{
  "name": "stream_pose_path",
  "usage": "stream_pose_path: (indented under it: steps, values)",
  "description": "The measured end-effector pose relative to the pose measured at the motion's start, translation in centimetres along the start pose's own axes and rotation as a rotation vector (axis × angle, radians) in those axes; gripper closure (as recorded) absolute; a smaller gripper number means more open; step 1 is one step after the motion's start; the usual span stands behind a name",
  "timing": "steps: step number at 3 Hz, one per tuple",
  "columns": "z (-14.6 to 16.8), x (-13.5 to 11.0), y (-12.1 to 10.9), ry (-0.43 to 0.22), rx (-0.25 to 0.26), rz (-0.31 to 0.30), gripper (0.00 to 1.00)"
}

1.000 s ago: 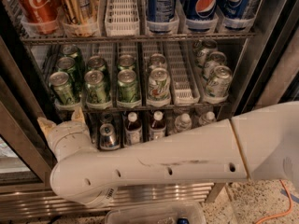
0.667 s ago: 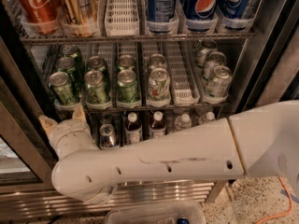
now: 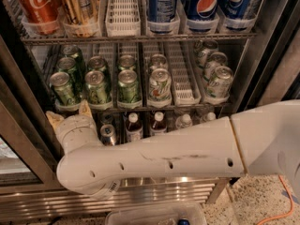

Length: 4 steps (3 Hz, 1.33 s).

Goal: Pick green can from middle shelf of fridge

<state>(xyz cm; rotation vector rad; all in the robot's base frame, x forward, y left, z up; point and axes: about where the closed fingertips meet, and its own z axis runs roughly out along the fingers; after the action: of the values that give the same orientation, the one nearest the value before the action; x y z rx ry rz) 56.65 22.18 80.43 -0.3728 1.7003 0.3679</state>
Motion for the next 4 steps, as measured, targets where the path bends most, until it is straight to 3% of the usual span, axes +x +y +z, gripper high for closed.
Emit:
stream_pose_path:
  steps: [2, 4]
  values:
    - [0.4, -2.1, -1.6, -0.049, 0.034, -0.029, 0.2]
    - [0.4, -2.5, -1.7, -0.063, 0.044, -0.033, 0.24]
